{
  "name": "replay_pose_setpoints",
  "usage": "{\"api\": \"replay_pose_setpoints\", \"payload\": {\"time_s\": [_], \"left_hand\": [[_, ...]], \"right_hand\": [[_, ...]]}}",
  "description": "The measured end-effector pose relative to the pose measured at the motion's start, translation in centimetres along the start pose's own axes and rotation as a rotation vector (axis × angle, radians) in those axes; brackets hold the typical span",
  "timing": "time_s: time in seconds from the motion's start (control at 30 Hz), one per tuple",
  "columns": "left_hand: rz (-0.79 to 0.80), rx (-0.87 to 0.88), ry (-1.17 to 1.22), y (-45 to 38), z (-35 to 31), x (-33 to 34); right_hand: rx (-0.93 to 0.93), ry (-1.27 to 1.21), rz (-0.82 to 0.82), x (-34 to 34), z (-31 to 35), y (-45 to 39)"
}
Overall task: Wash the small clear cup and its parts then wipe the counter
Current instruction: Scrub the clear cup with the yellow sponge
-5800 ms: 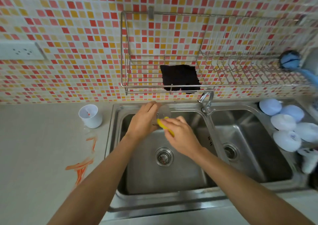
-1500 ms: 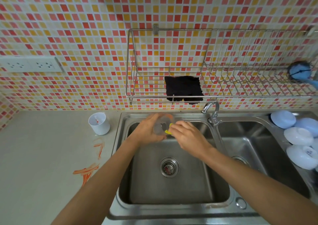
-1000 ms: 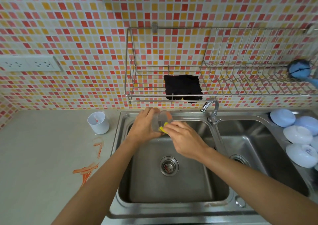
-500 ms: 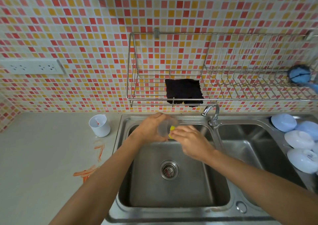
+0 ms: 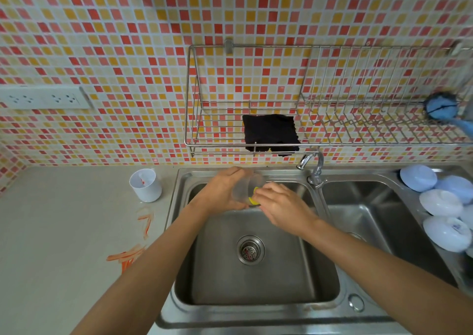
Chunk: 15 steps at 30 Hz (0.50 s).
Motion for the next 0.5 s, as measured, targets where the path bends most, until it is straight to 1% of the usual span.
{"api": "replay_pose_setpoints", "payload": {"time_s": [0.1,0.27,0.4,0.5], "left_hand": [[-0.027,-0.031,0.043,0.0,-0.1,-0.2],[-0.079,-0.099,0.078,0.8,0.5,-0.4],[-0.132,-0.183,0.09,1.1,0.6,-0.3],[-0.185,-0.205,0.09,1.0,1.1,-0.6]], "right_hand": [[0.01,0.041,-0.082,0.1,-0.2,-0.2],[0.03,0.038,-0.223,-0.6,0.1,-0.5],[0.048,0.022,-0.252,-0.4,0.8,-1.1],[0.062,0.001,-0.289,-0.6,1.2,-1.3]]}}
Point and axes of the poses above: each hand's wrist, its own y-axis away from the middle knuckle, its own x-axis out of the palm, z = x × y, the point moved 7 cm from there along -y, towards the middle knuckle, and after that the axes turned 2 degrees about -z, right-handed, at the moved point
